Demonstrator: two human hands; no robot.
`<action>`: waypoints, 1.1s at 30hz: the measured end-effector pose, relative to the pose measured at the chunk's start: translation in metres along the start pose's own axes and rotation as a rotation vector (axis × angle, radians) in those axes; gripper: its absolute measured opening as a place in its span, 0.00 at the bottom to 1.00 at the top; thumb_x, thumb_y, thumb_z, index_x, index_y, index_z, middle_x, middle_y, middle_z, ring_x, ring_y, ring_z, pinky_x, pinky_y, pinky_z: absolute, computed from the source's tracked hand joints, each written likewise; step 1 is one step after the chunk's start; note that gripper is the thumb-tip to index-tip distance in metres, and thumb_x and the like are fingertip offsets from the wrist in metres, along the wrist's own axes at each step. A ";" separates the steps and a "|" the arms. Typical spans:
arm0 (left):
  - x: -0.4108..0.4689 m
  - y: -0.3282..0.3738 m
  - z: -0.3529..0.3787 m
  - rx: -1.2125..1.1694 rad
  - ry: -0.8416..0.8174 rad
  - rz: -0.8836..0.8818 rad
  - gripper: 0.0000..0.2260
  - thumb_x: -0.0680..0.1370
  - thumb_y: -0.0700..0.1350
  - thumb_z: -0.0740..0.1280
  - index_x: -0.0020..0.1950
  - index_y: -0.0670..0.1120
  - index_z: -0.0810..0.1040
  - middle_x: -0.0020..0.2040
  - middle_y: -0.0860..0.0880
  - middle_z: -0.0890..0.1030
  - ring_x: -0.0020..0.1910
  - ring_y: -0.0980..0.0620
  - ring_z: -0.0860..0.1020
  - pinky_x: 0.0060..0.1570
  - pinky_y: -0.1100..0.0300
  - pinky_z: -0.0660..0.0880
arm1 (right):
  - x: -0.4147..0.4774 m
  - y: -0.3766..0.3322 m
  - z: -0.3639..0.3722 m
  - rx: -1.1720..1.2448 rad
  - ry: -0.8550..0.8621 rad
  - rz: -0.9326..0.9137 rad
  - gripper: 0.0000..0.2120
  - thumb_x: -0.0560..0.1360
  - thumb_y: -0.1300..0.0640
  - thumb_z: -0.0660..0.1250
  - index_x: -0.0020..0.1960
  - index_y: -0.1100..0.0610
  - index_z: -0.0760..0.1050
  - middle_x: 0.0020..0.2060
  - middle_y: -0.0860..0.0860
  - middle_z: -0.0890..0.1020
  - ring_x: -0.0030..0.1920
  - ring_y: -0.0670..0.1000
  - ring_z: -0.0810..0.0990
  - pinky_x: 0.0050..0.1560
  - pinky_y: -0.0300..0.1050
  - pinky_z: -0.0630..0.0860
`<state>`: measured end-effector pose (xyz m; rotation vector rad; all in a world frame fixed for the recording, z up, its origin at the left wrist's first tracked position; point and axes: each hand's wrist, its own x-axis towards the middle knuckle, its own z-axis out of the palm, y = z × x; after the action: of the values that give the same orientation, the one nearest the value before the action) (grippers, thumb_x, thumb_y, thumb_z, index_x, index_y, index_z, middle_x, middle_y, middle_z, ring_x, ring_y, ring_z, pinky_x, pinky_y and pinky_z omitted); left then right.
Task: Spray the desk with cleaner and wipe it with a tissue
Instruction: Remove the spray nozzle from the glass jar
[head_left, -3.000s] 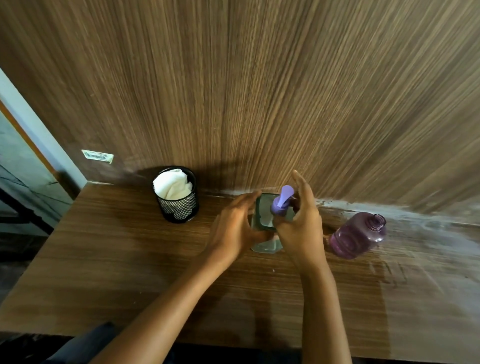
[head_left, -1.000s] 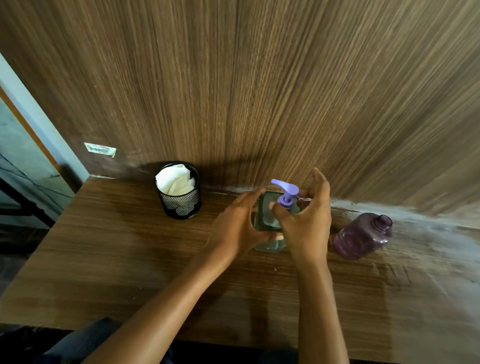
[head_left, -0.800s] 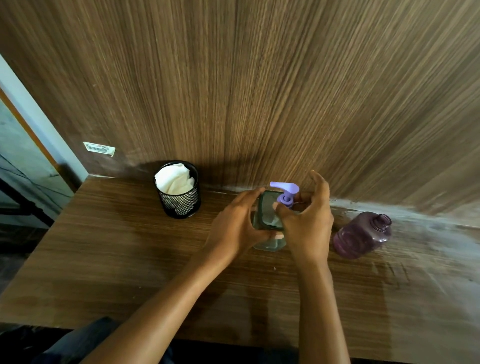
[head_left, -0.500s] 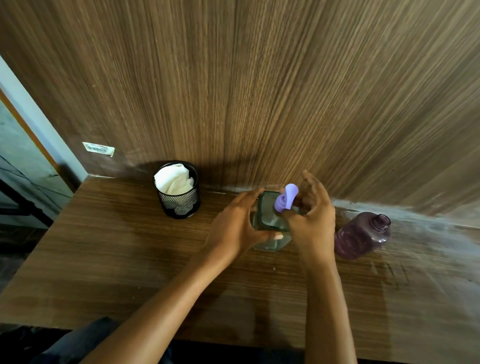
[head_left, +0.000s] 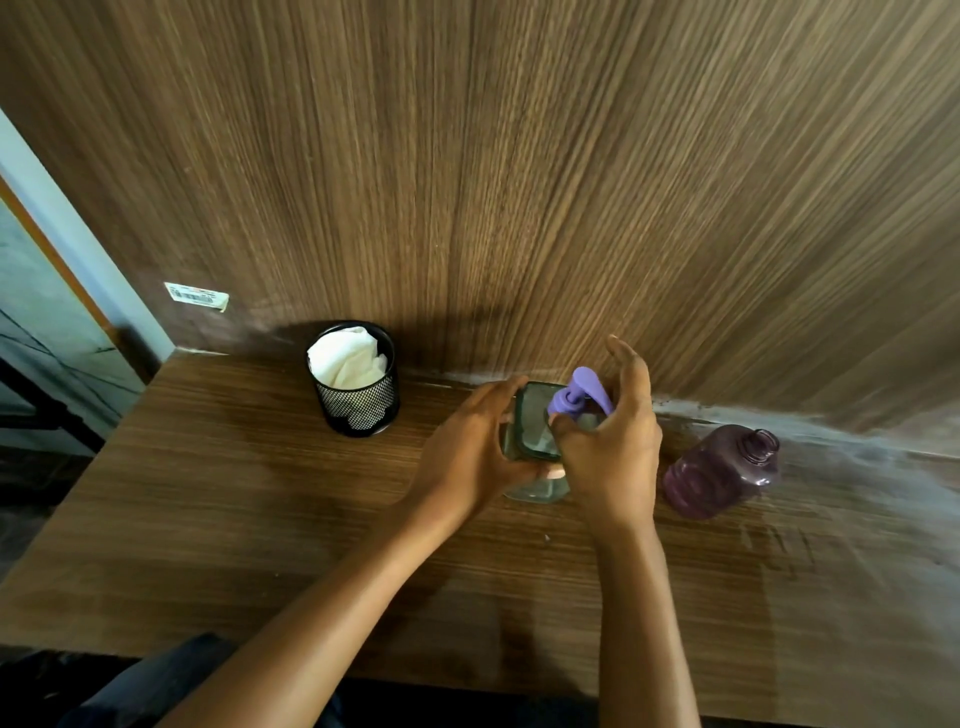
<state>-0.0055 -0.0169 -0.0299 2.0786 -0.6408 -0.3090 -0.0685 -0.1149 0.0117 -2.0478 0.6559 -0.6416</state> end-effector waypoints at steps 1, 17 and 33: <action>0.000 -0.001 0.000 0.001 -0.006 -0.002 0.44 0.57 0.61 0.73 0.71 0.49 0.65 0.69 0.51 0.72 0.62 0.53 0.76 0.59 0.50 0.75 | 0.000 0.000 -0.002 0.012 -0.008 -0.003 0.35 0.67 0.69 0.67 0.70 0.51 0.63 0.45 0.47 0.77 0.49 0.54 0.78 0.55 0.54 0.75; 0.002 -0.005 0.004 0.001 0.016 0.017 0.42 0.60 0.55 0.77 0.71 0.50 0.65 0.68 0.53 0.72 0.62 0.55 0.75 0.59 0.53 0.75 | 0.003 0.002 -0.006 0.132 0.041 0.091 0.42 0.65 0.65 0.75 0.72 0.49 0.58 0.39 0.35 0.72 0.46 0.46 0.78 0.50 0.40 0.74; 0.000 -0.002 0.003 -0.051 0.025 0.034 0.42 0.55 0.65 0.67 0.67 0.52 0.68 0.63 0.53 0.76 0.58 0.55 0.77 0.55 0.51 0.77 | 0.001 0.004 0.004 0.116 0.092 0.056 0.43 0.65 0.65 0.74 0.73 0.49 0.56 0.38 0.43 0.76 0.41 0.46 0.78 0.45 0.34 0.70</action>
<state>-0.0060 -0.0180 -0.0326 2.0182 -0.6462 -0.2769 -0.0656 -0.1151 0.0067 -1.8958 0.7105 -0.7271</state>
